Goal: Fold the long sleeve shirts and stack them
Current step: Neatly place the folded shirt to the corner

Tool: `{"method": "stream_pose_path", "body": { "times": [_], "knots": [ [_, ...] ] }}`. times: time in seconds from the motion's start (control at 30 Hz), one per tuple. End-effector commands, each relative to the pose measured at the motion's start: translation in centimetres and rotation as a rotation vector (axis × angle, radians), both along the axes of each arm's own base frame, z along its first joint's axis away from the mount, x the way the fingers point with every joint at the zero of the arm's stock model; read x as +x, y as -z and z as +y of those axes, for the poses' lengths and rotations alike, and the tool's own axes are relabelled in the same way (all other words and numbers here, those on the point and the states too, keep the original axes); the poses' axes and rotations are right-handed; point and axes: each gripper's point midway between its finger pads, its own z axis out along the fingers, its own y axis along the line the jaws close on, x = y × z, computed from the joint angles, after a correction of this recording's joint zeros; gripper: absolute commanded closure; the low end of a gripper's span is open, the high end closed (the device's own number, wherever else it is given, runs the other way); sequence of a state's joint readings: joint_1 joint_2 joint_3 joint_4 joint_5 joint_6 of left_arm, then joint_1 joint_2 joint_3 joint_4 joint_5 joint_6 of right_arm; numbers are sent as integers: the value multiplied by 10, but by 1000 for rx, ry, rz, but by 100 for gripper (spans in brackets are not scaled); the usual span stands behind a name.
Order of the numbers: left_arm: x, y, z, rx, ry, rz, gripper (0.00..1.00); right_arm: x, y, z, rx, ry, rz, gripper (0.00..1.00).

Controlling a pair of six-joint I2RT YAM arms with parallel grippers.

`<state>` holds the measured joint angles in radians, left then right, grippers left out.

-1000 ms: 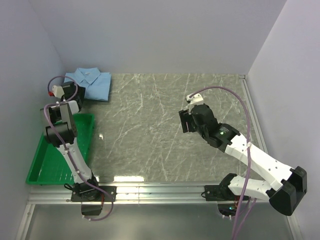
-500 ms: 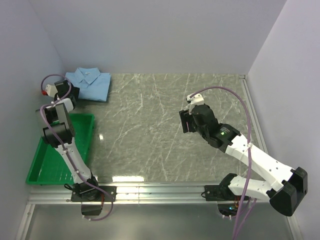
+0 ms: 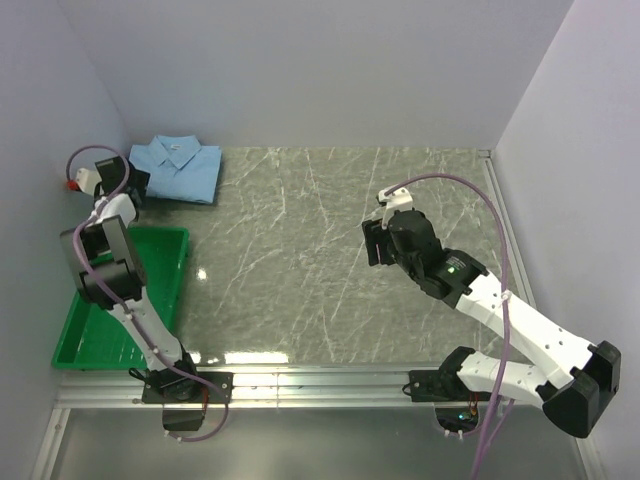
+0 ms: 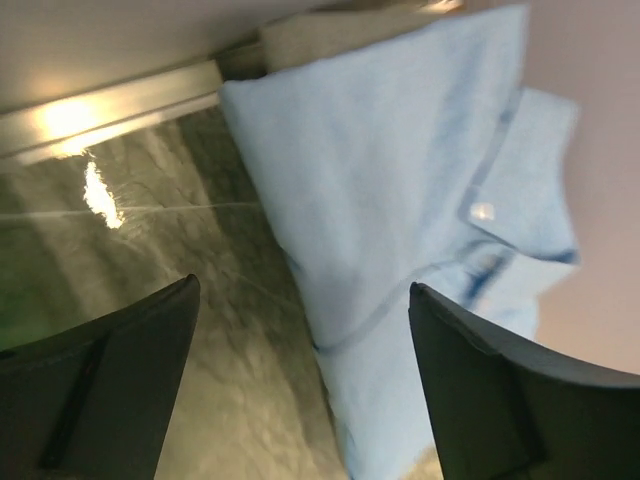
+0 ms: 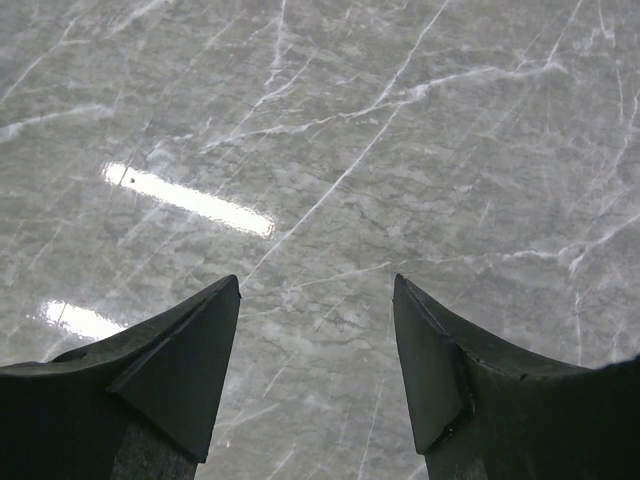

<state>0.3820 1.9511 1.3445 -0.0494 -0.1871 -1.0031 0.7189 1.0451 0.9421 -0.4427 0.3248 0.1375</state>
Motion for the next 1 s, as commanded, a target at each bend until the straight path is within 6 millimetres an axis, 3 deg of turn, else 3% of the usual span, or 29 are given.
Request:
{"method": "stream_pose_path", "body": {
  "times": [0.0, 0.03, 0.13, 0.2, 0.27, 0.37, 0.5, 0.57, 0.7, 0.77, 0.87, 0.9, 0.97],
  "knots": [
    [-17, -63, -1, 89, 3, -34, 10, 1, -22, -7, 45, 36, -52, 30],
    [-20, -79, -5, 107, 14, -50, 11, 1, -22, -8, 44, 41, -51, 30],
    [-21, -93, -21, 155, 83, -53, 20, 0, -24, -8, 53, 43, -57, 30],
    [-18, -90, -29, 145, 129, -42, 36, 1, -24, -7, 55, 41, -56, 30],
    [-10, -73, -39, 102, 183, -18, 48, 2, -23, -6, 56, 39, -55, 30],
    [4, -54, -49, 72, 236, 6, 56, 4, -22, -4, 53, 40, -50, 30],
    [25, -32, -50, 56, 256, 31, 59, 5, -17, -4, 43, 45, -41, 30],
    [28, -7, -46, 43, 246, 82, 59, 6, -15, -4, 35, 44, -38, 30],
    [36, 8, -37, 58, 231, 119, 59, 7, -13, -5, 26, 55, -28, 30],
    [35, 4, -36, 73, 232, 115, 57, 7, -15, -5, 28, 55, -34, 30],
    [29, -25, -35, 115, 237, 78, 49, 7, -22, -7, 39, 60, -52, 30],
    [26, -46, -35, 138, 233, 52, 46, 7, -25, -6, 43, 58, -57, 30],
    [19, -66, -36, 165, 246, 50, 37, 6, -31, -9, 56, 72, -68, 30]
  ]
}}
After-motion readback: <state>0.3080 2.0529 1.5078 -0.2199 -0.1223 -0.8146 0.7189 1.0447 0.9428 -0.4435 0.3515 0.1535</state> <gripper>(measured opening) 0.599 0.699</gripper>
